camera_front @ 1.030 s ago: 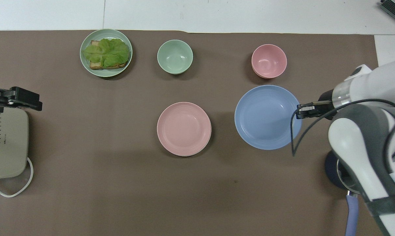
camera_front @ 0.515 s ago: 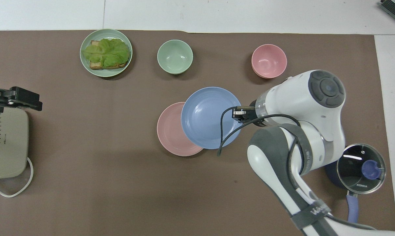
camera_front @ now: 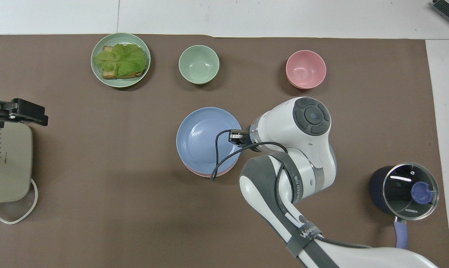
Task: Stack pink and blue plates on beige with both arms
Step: 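Carry the blue plate with the right gripper onto the pink plate, then lower the blue plate onto the stack and open the right gripper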
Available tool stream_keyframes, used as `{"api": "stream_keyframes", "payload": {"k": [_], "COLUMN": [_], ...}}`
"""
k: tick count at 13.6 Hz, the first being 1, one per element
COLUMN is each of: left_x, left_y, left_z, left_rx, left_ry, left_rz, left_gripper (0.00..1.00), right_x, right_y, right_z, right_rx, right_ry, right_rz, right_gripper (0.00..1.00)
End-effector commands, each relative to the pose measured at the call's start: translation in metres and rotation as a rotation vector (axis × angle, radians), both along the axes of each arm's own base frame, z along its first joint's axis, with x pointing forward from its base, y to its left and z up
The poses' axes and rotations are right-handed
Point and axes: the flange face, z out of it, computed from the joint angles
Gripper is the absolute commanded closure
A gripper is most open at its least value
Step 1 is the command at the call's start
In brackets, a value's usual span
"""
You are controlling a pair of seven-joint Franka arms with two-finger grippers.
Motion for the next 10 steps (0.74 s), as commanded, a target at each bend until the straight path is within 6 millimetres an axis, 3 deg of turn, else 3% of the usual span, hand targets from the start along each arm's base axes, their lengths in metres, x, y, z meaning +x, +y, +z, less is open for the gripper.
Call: {"api": "stream_keyframes", "payload": {"k": [1, 8, 9, 10], "left_x": [-0.004, -0.004, -0.004, -0.004], "left_y": [0.004, 0.004, 0.004, 0.004], "left_z": [0.001, 0.001, 0.001, 0.001], "left_rx": [0.017, 0.017, 0.017, 0.017], "left_ry": [0.006, 0.006, 0.006, 0.006], "left_rz": [-0.009, -0.009, -0.009, -0.009], "left_gripper": [0.0, 0.0, 0.0, 0.0], "right_x": [0.004, 0.002, 0.004, 0.005], "right_y": [0.009, 0.003, 0.0, -0.002], "right_z": [-0.02, -0.043, -0.044, -0.043], "right_rx": [0.015, -0.003, -0.003, -0.003], "right_ry": [-0.007, 0.017, 0.019, 0.016], "right_rz": [-0.022, -0.005, -0.011, -0.012], "right_gripper": [1.0, 1.0, 0.74, 0.41]}}
